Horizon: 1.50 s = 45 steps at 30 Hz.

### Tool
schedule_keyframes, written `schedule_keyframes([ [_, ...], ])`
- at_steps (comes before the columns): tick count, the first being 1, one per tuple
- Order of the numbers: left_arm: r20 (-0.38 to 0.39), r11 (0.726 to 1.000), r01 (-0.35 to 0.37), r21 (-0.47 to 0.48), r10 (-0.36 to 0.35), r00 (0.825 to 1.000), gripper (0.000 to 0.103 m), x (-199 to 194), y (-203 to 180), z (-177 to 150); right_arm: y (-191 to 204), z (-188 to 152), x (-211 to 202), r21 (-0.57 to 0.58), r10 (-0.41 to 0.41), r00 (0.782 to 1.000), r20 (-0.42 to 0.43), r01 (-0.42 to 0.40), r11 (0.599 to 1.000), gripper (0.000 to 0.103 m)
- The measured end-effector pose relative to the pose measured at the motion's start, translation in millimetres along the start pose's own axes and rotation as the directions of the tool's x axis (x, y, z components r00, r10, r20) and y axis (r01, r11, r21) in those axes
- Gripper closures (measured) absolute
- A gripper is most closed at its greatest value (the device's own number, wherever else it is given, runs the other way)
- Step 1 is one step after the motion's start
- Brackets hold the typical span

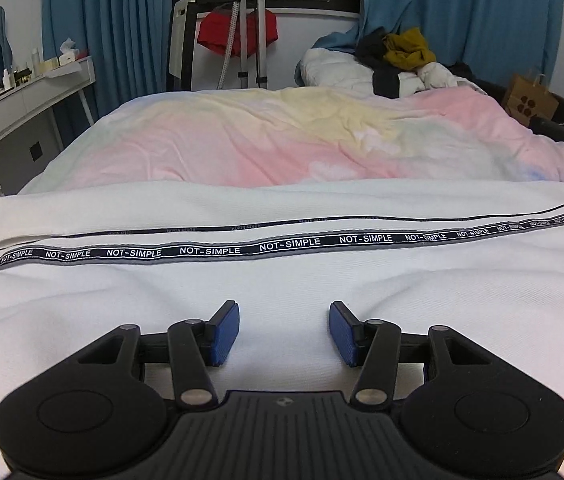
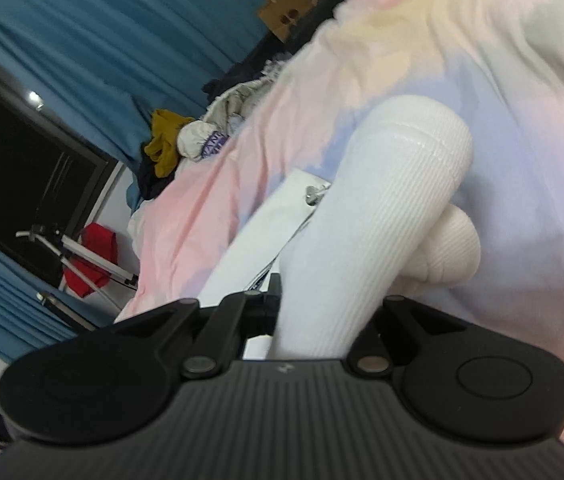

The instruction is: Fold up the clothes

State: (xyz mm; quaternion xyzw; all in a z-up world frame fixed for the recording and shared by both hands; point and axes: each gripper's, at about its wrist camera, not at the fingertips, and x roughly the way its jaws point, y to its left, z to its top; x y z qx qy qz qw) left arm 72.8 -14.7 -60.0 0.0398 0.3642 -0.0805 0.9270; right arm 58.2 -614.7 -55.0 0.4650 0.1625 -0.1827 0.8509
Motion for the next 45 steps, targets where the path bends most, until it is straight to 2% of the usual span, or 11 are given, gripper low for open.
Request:
schedule_keyframes([
  [8,0.015,1.000,0.002,0.019,-0.002,1.000,0.050,-2,4,-3,33,0,-15,-0.133,0.018,0.997,0.080,-0.008,0.991,0.093],
  [16,0.013,1.000,0.029,0.012,-0.029,0.999,0.050,1,15,3,70,-9,-33,-0.271,0.040,0.987,0.155,0.003,0.963,0.092],
  [23,0.037,0.995,0.079,-0.054,-0.077,0.996,0.051,-4,28,14,141,-52,-60,-0.522,0.134,0.959,0.249,0.016,0.853,0.092],
  [25,0.084,0.990,0.096,-0.099,-0.088,0.993,0.051,-15,37,21,161,-65,-68,-0.586,0.165,0.948,0.271,0.026,0.810,0.092],
  [27,0.170,0.976,0.135,-0.171,-0.106,0.980,0.051,-30,51,26,182,-77,-76,-0.647,0.198,0.937,0.289,0.039,0.761,0.092],
  [31,0.337,0.926,0.224,-0.304,-0.116,0.934,0.050,-66,85,33,228,-143,-98,-0.804,0.311,0.920,0.241,0.009,0.595,0.092],
  [35,0.406,0.904,0.244,-0.351,-0.088,0.910,0.049,-92,113,33,253,-236,-111,-0.936,0.376,0.919,0.116,-0.026,0.351,0.092],
  [38,0.402,0.889,0.265,-0.373,-0.103,0.910,0.049,-100,129,32,242,-309,-110,-0.991,0.359,0.933,-0.026,-0.072,0.114,0.092],
  [43,0.358,0.893,0.242,-0.379,-0.099,0.929,0.049,-94,132,31,198,-400,-88,-0.965,0.206,0.960,-0.190,-0.144,-0.220,0.091],
  [44,0.349,0.895,0.239,-0.375,-0.102,0.931,0.049,-91,131,30,195,-405,-87,-0.961,0.207,0.960,-0.189,-0.137,-0.241,0.091],
  [45,0.341,0.898,0.237,-0.372,-0.105,0.934,0.049,-89,129,29,197,-402,-88,-0.964,0.215,0.958,-0.189,-0.139,-0.228,0.091],
])
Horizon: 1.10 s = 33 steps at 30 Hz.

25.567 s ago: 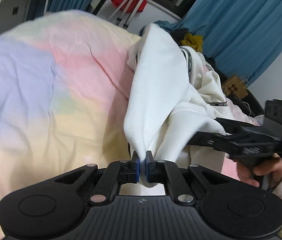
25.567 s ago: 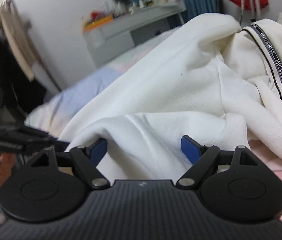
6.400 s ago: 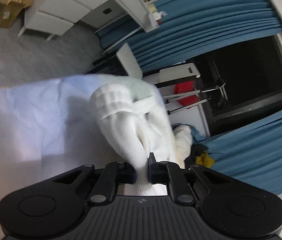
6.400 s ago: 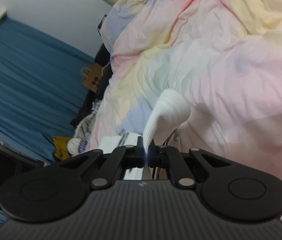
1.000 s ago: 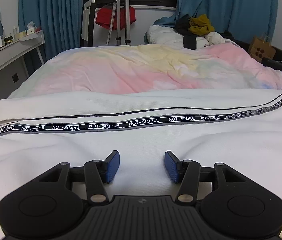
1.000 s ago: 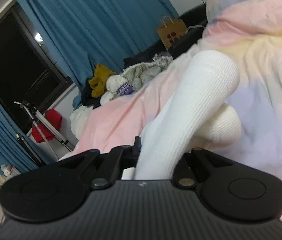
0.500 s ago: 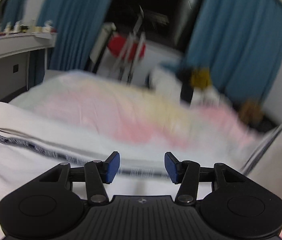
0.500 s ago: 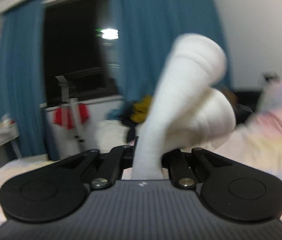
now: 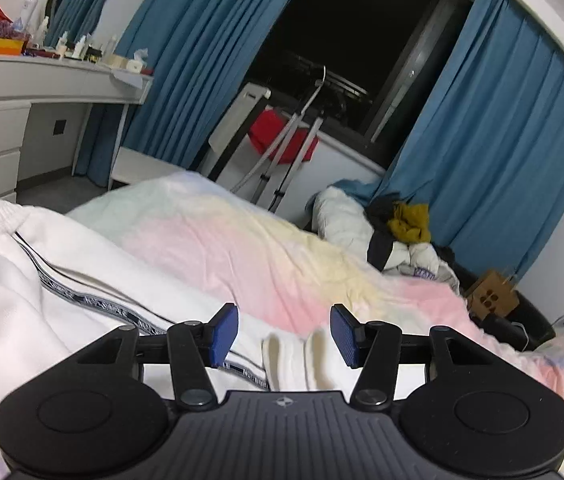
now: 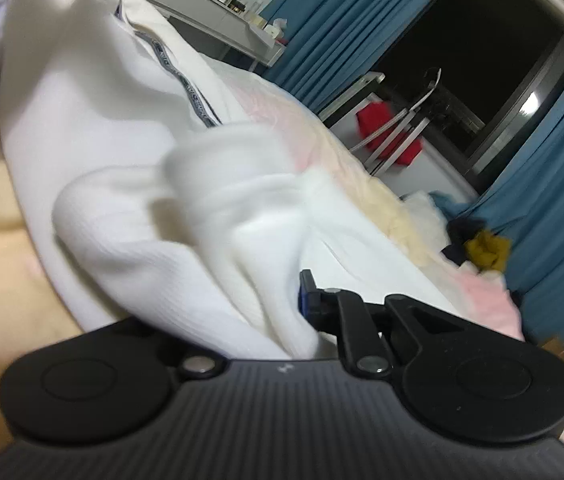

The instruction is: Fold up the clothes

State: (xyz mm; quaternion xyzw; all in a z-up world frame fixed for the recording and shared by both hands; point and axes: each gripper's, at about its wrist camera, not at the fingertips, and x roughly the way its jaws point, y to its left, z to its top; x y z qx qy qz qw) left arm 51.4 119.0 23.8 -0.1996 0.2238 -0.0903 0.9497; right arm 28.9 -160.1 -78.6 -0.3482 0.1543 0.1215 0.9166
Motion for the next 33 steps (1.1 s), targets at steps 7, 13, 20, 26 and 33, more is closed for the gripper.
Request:
schedule_keyframes([
  [7,-0.040,0.999,0.030,0.024,-0.029,0.999,0.049,14,-11,-14,-21,19,-8,0.134,-0.032,0.996,0.078,0.021,0.991,0.091],
  [13,-0.125,0.997,0.072,-0.027,-0.075,0.989,0.049,33,-5,-25,-10,19,12,0.145,0.031,0.998,0.046,-0.038,0.989,0.090],
  [20,-0.118,0.995,0.080,-0.064,-0.087,0.989,0.049,40,4,-26,-11,26,3,0.158,0.076,0.995,0.064,-0.086,0.984,0.084],
  [26,-0.106,0.993,0.086,-0.078,-0.094,0.990,0.049,44,8,-22,-13,31,-6,0.169,0.126,0.989,0.081,-0.138,0.976,0.053],
  [33,-0.097,0.990,0.104,-0.099,-0.113,0.989,0.047,43,15,-16,-23,35,-30,0.234,0.188,0.976,0.113,-0.210,0.949,0.033],
])
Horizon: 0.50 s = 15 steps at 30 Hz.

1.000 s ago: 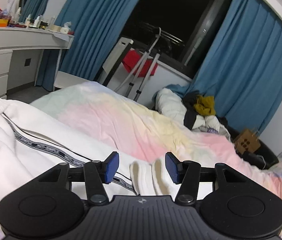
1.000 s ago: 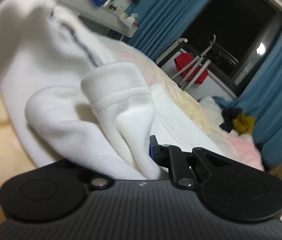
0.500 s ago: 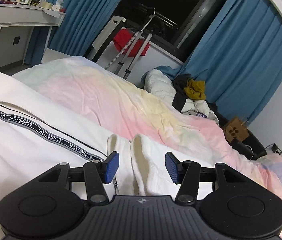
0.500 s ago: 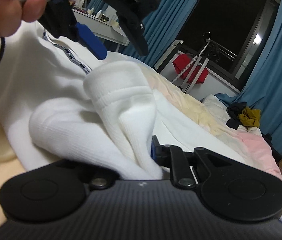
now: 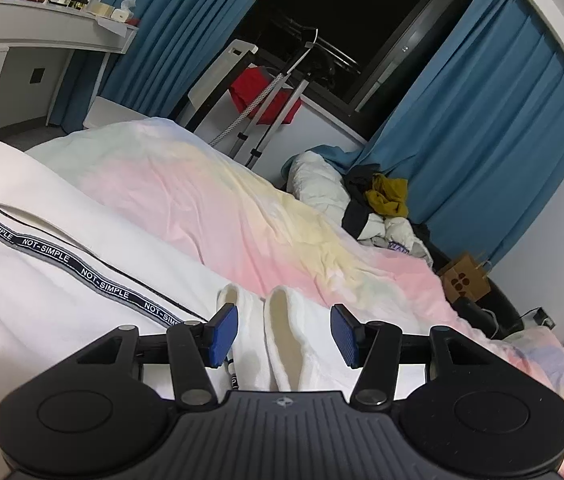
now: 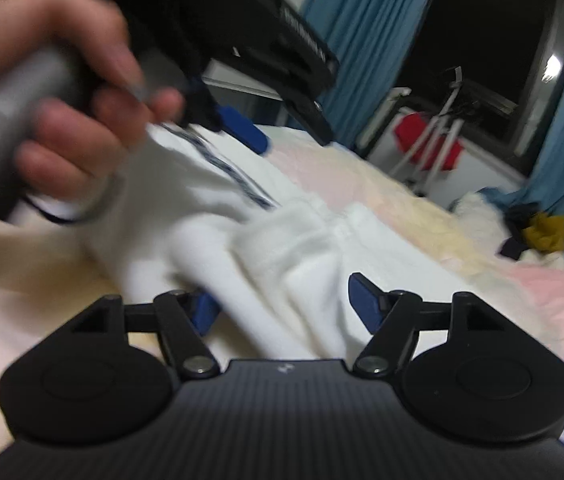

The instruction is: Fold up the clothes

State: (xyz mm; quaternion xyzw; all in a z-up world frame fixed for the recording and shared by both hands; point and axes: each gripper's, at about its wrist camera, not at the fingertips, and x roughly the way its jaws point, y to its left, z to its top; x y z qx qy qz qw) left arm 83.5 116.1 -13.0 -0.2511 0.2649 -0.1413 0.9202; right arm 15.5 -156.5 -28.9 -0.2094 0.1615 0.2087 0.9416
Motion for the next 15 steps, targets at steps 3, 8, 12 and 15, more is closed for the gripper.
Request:
schedule_keyframes([
  [3,-0.022,0.999,0.035,-0.013,-0.035,0.999,0.042,4,3,2,-2,4,-12,0.037,0.030,1.000,0.010,-0.030,0.999,0.033],
  [8,-0.068,0.999,0.050,0.013,-0.048,0.997,0.042,33,-4,9,-6,10,-32,0.097,0.079,0.997,0.028,-0.081,0.992,0.033],
  [12,-0.172,0.997,0.040,0.064,-0.028,0.985,0.045,70,-10,8,-14,7,-27,0.168,0.114,0.993,-0.006,-0.111,0.979,0.034],
  [15,-0.243,0.995,0.061,0.075,-0.041,0.969,0.045,95,-15,7,-23,0,-19,0.274,0.160,0.987,-0.025,-0.148,0.950,0.035],
])
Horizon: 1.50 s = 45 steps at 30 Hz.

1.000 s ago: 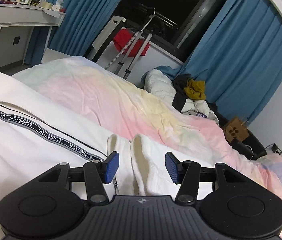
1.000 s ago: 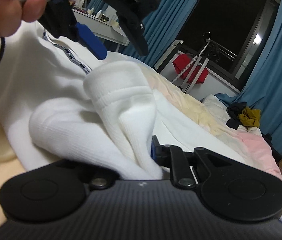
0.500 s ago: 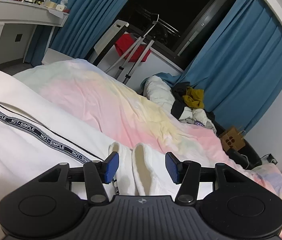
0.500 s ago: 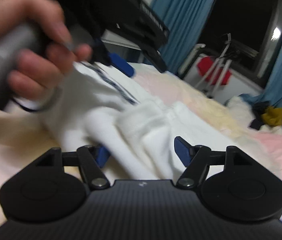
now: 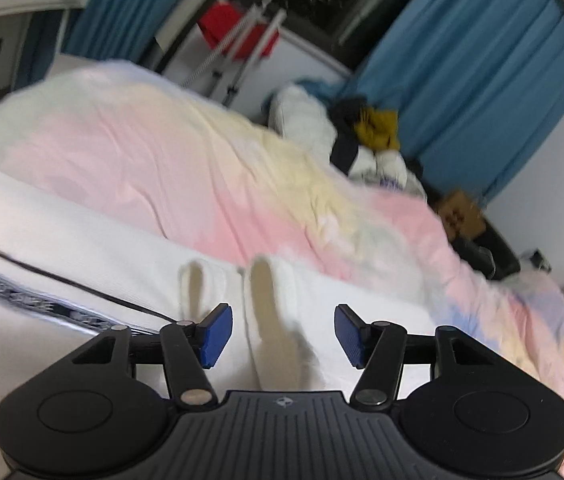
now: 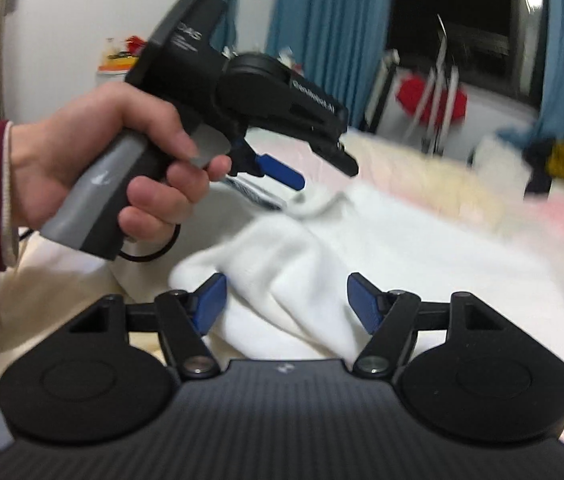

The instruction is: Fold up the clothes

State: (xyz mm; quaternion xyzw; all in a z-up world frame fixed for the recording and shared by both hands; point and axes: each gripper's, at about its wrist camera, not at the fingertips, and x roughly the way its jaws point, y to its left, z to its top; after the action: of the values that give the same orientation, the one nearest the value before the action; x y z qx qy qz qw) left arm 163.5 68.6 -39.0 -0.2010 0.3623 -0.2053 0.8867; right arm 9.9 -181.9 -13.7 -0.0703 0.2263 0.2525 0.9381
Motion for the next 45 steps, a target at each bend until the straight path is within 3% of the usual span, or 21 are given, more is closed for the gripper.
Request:
schedule_keyframes([
  [2,-0.042,1.000,0.022,0.011,-0.022,0.999,0.045,15,-4,3,-8,-2,4,0.074,0.031,0.999,-0.015,-0.029,0.997,0.036],
  [3,-0.060,1.000,0.016,0.021,-0.014,0.998,0.047,22,-6,4,-9,-3,5,0.086,0.039,0.999,-0.015,-0.037,0.996,0.042],
  [5,-0.086,1.000,-0.003,0.029,0.005,0.996,0.060,34,-6,2,-10,-4,6,0.094,0.049,0.999,-0.009,-0.048,0.994,0.058],
  [7,-0.098,1.000,-0.009,0.014,0.010,0.995,0.082,42,0,0,-5,-4,4,0.069,0.039,0.999,0.006,-0.040,0.997,0.067],
  [10,-0.067,1.000,0.002,0.001,-0.002,0.998,0.095,37,2,2,2,-3,0,0.034,0.027,0.999,0.036,-0.029,0.999,0.078],
  [15,0.007,1.000,-0.002,0.000,0.002,1.000,0.095,17,1,12,0,11,-4,0.017,0.060,0.994,0.095,-0.062,0.998,0.082],
  [18,-0.039,0.999,-0.054,0.005,0.054,0.998,0.095,32,8,3,1,8,10,0.027,0.069,0.997,0.027,-0.070,0.997,0.082],
  [21,-0.063,0.997,-0.073,-0.005,0.073,0.995,0.091,42,19,-10,-1,0,20,0.057,0.077,0.996,-0.038,-0.074,0.996,0.081],
  [24,-0.017,0.998,-0.069,-0.001,0.069,0.997,0.086,33,17,-16,-4,-4,25,0.091,0.086,0.994,-0.068,-0.080,0.993,0.081],
  [28,0.069,0.996,-0.078,-0.051,0.082,0.994,0.072,-1,12,-28,-6,-3,19,0.108,0.087,0.994,-0.071,-0.079,0.991,0.079],
  [31,0.099,0.988,-0.134,-0.079,0.141,0.985,0.064,-41,14,-38,-9,-4,16,0.132,0.092,0.993,-0.074,-0.081,0.988,0.079],
  [32,0.106,0.984,-0.161,-0.071,0.168,0.980,0.062,-56,13,-41,-10,-4,14,0.141,0.093,0.993,-0.076,-0.082,0.987,0.078],
  [36,0.163,0.967,-0.250,-0.053,0.256,0.953,0.040,-120,20,-51,-17,4,0,0.176,0.097,0.995,-0.029,-0.091,0.980,0.077],
  [40,0.207,0.936,-0.347,-0.064,0.353,0.912,0.026,-176,31,-58,-25,14,-15,0.210,0.099,0.995,0.022,-0.101,0.972,0.072],
  [45,0.238,0.900,-0.385,-0.202,0.426,0.873,0.022,-232,50,-69,-38,14,-22,0.241,0.053,0.998,0.040,-0.061,0.969,0.040],
])
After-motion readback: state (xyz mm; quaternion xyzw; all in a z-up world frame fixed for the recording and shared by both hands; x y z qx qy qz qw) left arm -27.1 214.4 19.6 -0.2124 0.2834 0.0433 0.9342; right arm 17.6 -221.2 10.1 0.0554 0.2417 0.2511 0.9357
